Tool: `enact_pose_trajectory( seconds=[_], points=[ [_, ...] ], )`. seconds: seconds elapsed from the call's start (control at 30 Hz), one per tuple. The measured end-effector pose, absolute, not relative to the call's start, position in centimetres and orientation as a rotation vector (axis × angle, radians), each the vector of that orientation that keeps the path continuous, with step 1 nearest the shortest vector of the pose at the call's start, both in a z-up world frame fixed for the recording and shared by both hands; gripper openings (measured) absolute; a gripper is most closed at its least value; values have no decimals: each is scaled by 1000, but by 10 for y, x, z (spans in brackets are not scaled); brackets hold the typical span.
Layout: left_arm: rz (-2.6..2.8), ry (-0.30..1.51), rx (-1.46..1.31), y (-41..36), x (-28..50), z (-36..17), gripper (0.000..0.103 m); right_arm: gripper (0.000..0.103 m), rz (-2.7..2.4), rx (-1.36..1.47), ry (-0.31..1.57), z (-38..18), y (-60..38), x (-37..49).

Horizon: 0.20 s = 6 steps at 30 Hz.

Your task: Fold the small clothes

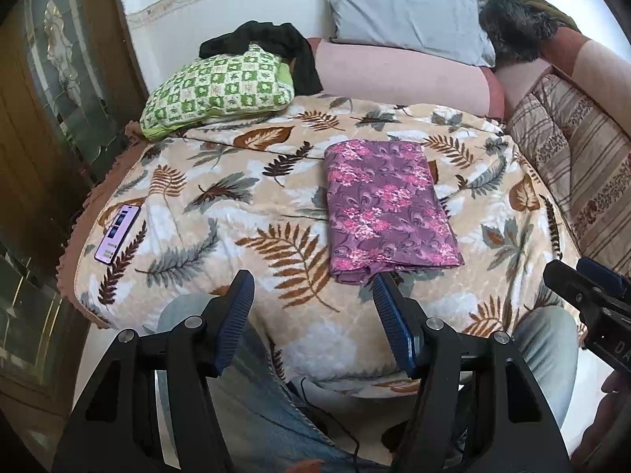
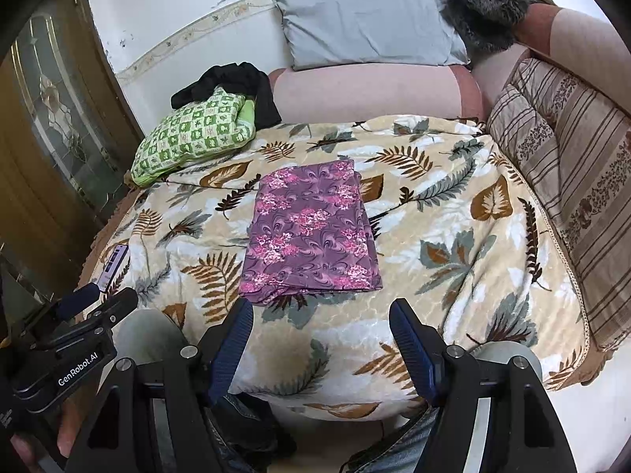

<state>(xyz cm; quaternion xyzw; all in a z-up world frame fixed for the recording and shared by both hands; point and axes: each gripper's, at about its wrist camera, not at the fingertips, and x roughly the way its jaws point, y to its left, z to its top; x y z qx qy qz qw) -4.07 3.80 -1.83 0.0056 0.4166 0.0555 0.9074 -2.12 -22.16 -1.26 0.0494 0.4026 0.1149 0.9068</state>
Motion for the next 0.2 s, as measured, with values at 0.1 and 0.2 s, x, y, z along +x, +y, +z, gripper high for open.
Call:
enact_pose_trajectory(
  seconds=[0.1, 0.2],
  points=[
    [114, 851, 21, 37, -39, -21, 63, 69, 245, 108, 836, -14, -224, -18],
    [99, 858, 44, 34, -29, -28, 63, 69, 246, 104, 842, -22, -226, -6]
  ],
)
